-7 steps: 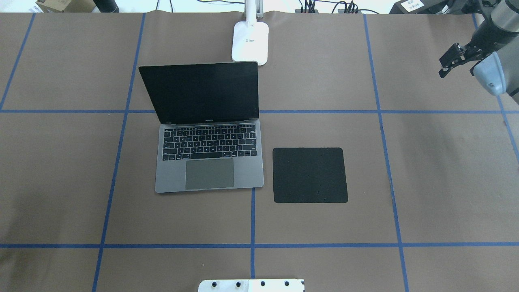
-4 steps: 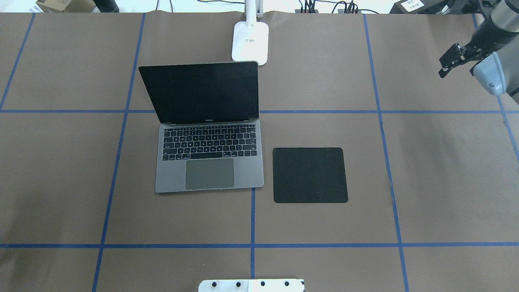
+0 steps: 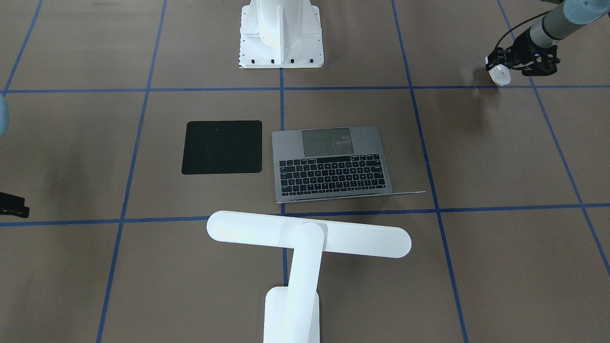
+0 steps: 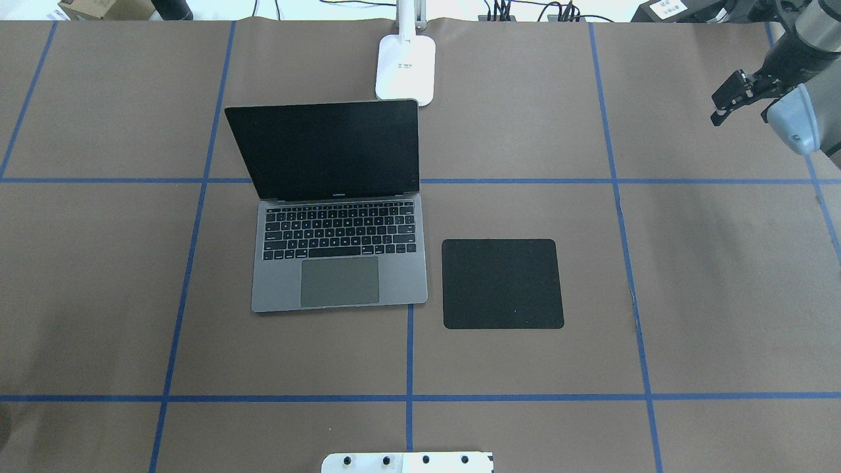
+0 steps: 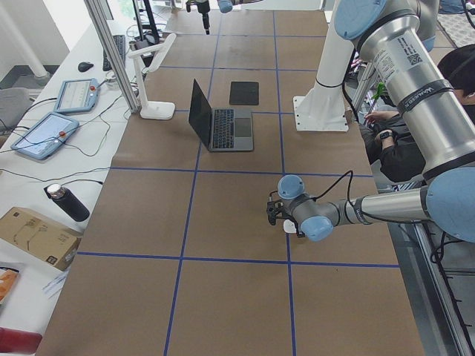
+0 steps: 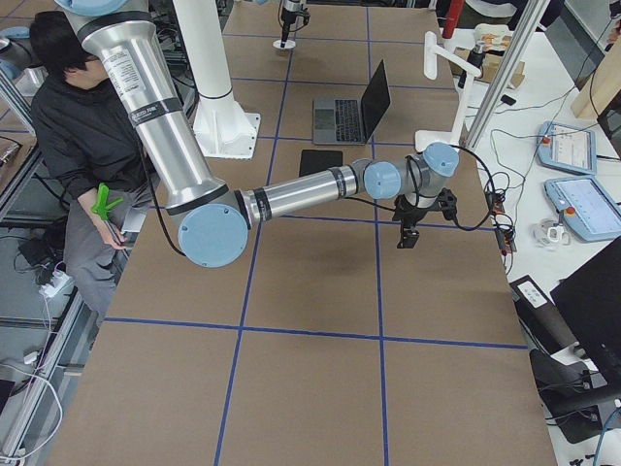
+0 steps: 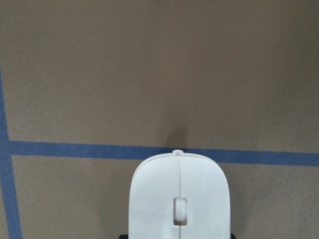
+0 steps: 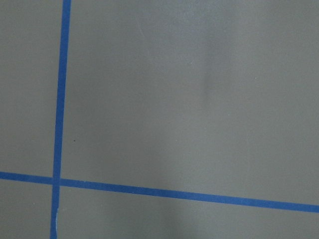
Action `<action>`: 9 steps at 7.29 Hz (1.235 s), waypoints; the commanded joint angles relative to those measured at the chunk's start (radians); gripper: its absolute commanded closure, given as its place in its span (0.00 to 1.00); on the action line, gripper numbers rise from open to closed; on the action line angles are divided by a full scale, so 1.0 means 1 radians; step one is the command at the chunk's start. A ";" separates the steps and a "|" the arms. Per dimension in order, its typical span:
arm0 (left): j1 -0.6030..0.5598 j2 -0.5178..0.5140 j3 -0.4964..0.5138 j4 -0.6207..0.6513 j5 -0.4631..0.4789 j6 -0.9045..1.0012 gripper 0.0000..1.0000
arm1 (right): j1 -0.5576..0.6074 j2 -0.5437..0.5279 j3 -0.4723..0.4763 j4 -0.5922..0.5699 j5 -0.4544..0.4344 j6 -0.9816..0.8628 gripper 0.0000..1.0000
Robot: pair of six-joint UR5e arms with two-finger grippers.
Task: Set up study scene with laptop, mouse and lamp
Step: 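Carry the white mouse with the left gripper past the laptop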
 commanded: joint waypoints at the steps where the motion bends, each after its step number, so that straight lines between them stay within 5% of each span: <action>1: -0.004 -0.030 -0.041 0.002 0.003 -0.023 0.99 | 0.001 -0.002 0.000 0.000 0.003 0.001 0.01; 4: -0.045 -0.119 -0.078 0.049 -0.002 -0.024 1.00 | 0.001 -0.003 -0.001 0.002 0.005 0.001 0.01; 9: -0.038 -0.543 -0.155 0.537 -0.002 -0.177 1.00 | 0.001 -0.018 -0.001 0.002 0.006 0.003 0.01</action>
